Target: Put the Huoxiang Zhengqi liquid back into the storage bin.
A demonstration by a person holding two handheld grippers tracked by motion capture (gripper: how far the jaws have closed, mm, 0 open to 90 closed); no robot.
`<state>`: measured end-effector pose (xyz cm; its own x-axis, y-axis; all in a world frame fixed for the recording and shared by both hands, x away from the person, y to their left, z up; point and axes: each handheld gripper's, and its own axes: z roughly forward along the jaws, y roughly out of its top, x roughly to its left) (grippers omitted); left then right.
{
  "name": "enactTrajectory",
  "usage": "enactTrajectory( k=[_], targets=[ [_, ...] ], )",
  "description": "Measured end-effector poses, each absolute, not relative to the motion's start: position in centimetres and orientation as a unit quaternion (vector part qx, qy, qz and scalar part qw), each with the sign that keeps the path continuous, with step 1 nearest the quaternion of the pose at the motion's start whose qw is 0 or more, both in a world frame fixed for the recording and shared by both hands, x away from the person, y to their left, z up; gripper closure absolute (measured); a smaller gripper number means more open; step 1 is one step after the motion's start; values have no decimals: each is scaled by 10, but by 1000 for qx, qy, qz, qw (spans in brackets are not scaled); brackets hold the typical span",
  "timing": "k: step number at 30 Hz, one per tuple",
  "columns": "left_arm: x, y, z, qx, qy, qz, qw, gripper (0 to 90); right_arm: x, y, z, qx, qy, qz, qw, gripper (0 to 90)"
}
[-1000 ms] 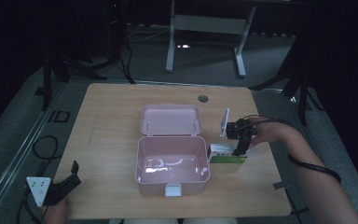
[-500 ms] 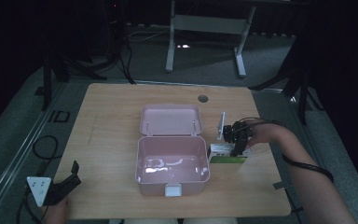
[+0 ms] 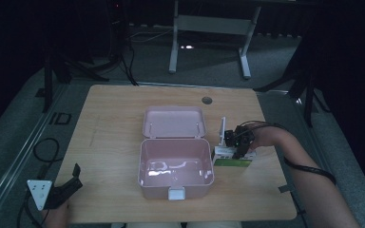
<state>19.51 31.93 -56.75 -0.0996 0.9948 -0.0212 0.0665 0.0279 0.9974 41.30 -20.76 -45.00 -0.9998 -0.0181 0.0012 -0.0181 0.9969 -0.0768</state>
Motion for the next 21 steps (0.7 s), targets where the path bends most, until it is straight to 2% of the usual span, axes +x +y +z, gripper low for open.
enactTrajectory(
  k=[11, 21],
  targets=[
    [195, 319, -567, 485, 547, 502, 463, 20, 409, -211, -441, -2, -998, 49, 26, 620],
    [195, 319, -567, 484, 547, 502, 462, 20, 402, -212, -415, -10, -998, 50, 29, 620]
  ],
)
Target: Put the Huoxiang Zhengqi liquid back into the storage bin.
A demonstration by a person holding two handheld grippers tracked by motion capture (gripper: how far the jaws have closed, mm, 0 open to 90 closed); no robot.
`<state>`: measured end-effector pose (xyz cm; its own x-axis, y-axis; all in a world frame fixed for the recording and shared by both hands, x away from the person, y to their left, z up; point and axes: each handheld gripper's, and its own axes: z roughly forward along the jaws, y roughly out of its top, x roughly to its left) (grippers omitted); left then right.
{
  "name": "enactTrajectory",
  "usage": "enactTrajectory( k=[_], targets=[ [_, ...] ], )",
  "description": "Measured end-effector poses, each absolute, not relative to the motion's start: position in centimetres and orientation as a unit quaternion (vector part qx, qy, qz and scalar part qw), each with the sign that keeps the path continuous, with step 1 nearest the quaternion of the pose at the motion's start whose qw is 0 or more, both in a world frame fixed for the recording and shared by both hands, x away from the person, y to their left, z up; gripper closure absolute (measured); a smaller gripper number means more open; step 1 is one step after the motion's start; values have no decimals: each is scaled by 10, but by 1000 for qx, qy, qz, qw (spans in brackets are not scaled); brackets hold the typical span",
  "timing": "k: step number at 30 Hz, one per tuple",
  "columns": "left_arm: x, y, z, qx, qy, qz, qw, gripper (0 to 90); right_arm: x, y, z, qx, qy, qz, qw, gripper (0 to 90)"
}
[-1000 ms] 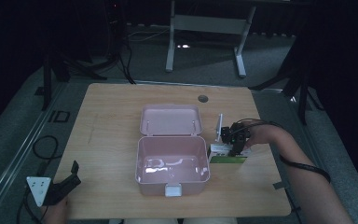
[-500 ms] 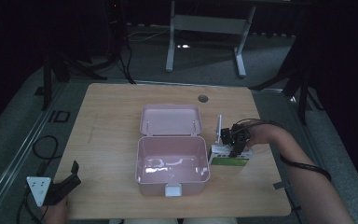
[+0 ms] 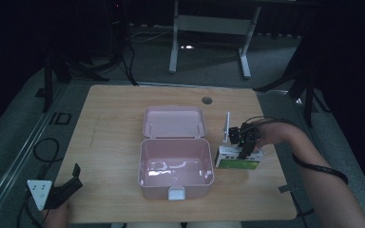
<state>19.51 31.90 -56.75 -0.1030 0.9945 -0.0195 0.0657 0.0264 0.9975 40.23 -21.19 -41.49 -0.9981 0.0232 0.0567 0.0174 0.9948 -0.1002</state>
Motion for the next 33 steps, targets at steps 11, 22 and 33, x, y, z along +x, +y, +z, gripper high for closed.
enactTrajectory(
  k=[11, 22, 33],
  targets=[
    [195, 319, -568, 484, 547, 502, 463, 20, 394, -212, -379, -22, -998, 53, 27, 620],
    [195, 319, -567, 484, 548, 501, 463, 20, 384, -210, -342, -24, -998, 49, 19, 621],
    [195, 319, -567, 485, 547, 500, 464, 20, 379, -205, -305, -30, -998, 46, -3, 620]
  ],
)
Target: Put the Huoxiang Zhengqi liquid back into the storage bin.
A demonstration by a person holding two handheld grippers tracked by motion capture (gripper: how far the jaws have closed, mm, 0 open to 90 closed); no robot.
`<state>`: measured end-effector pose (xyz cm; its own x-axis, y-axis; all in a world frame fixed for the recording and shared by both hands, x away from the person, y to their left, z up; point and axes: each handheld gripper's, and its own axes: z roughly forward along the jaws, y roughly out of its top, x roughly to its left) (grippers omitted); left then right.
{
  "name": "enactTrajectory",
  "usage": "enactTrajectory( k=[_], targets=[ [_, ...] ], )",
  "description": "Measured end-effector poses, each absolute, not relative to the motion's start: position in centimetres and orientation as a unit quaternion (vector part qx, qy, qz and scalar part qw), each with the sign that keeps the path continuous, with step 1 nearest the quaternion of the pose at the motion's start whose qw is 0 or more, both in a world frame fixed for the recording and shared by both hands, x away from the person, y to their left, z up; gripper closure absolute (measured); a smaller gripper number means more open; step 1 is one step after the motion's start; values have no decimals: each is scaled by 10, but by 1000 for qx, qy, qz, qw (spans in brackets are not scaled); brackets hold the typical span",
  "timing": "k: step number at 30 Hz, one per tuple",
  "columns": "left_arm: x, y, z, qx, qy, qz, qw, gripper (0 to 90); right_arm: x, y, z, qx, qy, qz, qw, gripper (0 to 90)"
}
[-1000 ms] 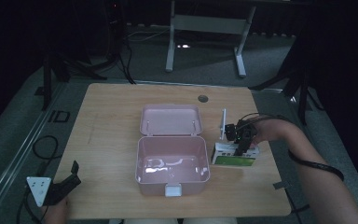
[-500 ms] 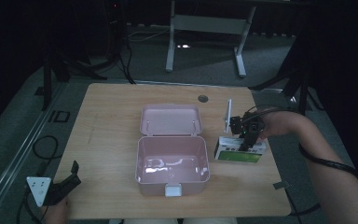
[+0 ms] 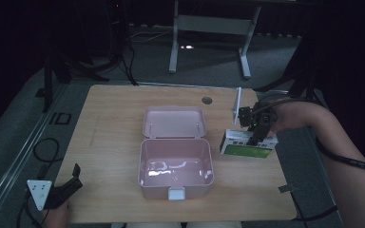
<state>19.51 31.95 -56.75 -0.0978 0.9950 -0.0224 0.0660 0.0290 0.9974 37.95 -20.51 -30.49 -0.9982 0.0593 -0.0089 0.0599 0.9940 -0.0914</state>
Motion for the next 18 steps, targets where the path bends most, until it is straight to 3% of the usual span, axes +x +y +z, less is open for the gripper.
enactTrajectory(
  k=[18],
  targets=[
    [195, 320, -568, 485, 546, 500, 465, 20, 370, -164, -291, 20, 999, -44, -2, 621]
  ],
)
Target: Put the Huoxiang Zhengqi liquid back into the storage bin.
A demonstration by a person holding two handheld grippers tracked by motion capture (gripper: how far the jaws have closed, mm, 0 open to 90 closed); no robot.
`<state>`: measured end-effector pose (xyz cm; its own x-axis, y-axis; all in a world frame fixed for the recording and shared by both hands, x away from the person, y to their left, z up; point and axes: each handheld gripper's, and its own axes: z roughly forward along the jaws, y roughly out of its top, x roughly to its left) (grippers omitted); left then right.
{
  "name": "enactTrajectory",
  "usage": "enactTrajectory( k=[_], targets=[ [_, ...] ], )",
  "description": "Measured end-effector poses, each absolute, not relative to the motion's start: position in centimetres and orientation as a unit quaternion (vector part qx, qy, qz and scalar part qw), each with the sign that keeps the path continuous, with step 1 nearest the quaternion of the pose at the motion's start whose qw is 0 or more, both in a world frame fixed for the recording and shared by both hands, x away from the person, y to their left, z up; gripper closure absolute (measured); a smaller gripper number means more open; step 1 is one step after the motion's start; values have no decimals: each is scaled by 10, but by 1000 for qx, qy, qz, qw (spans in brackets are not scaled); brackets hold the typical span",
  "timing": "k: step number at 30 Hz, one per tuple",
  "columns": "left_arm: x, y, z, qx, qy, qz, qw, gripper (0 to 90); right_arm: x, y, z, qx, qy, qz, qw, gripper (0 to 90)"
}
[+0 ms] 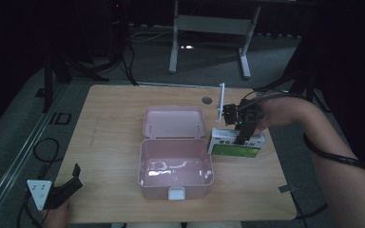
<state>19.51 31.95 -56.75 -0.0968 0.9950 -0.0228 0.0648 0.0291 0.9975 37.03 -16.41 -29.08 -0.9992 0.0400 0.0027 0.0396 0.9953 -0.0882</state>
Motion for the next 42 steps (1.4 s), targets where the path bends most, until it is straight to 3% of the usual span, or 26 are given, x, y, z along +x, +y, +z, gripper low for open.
enactTrajectory(
  k=[42],
  targets=[
    [195, 321, -568, 484, 547, 495, 470, 20, 343, -30, -303, 56, -998, 33, 19, 620]
  ],
)
